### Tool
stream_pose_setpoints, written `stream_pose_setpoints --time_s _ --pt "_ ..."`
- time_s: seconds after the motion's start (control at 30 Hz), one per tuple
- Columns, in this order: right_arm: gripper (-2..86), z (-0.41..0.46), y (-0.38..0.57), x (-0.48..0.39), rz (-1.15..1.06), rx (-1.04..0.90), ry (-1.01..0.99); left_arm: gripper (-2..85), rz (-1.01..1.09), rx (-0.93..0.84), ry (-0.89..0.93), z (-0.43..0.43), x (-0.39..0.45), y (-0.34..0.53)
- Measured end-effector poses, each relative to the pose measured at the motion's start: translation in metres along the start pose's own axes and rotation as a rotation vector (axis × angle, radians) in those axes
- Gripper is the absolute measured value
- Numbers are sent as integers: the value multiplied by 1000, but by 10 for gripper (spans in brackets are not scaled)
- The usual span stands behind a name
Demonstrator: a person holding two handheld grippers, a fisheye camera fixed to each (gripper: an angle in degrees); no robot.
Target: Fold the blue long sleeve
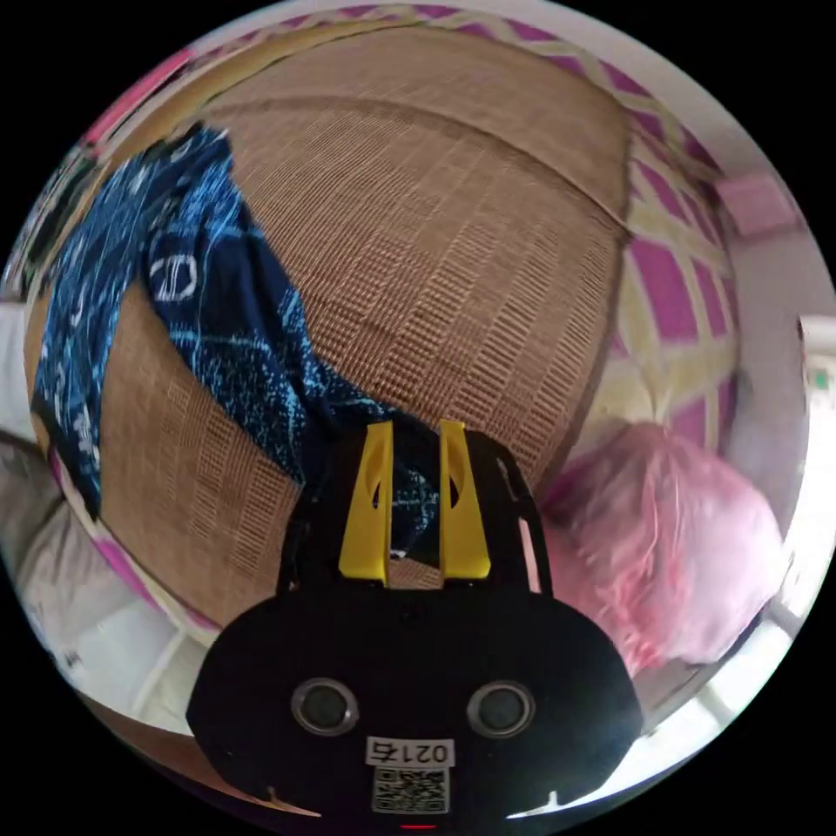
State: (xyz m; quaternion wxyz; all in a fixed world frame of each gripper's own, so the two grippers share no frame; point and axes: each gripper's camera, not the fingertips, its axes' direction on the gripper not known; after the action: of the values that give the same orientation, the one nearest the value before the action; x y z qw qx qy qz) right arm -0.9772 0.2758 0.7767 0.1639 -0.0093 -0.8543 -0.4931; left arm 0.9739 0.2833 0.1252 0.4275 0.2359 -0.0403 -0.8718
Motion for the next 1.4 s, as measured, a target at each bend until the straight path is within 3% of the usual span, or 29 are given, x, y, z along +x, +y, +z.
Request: stream_pose_setpoints --time_s 0.07,0.13,0.27,0.4,0.5,0.57,0.63,0.73,0.83,0.87,0.93,1.07,1.13,1.27,1.4 --pt "6 3 -20 -3 -135 -79 -51 104 8 -17 9 -11 3 14" --pt "-4 -4 -29 8 -98 -78 -38 101 8 -50 12 -20 4 37" --pt "-8 -21 -34 54 130 12 -43 99 -12 -105 12 -25 2 72" --pt "-8 -10 -31 81 295 10 -210 97 -42 -138 35 -30 3 103" --pt "-7 -16 -3 110 482 148 -371 95 -39 -137 48 -38 8 113" --pt "-8 -27 29 123 623 242 -326 93 -28 -140 45 -41 11 115" --pt "-8 -38 38 113 568 273 -241 92 -15 -149 62 -41 16 118" --pt "-8 -45 34 72 317 334 -219 92 7 -179 87 -34 23 126" --pt "-9 -23 18 35 222 179 -104 94 10 -216 121 -24 27 138" --pt "-10 -9 15 30 237 81 -37 94 8 -220 129 -22 27 140" --pt "-10 -9 22 41 356 106 -36 95 4 -225 166 -21 30 148" --pt "-9 -3 40 69 632 60 -258 93 19 -221 203 -29 28 154" --pt "-8 -9 43 67 677 50 -251 91 22 -226 217 -32 19 156" --pt "-6 -56 38 13 577 247 -91 93 82 -256 212 -19 9 157" --pt "-6 -87 29 -63 403 389 -121 108 82 -318 240 29 -12 147"
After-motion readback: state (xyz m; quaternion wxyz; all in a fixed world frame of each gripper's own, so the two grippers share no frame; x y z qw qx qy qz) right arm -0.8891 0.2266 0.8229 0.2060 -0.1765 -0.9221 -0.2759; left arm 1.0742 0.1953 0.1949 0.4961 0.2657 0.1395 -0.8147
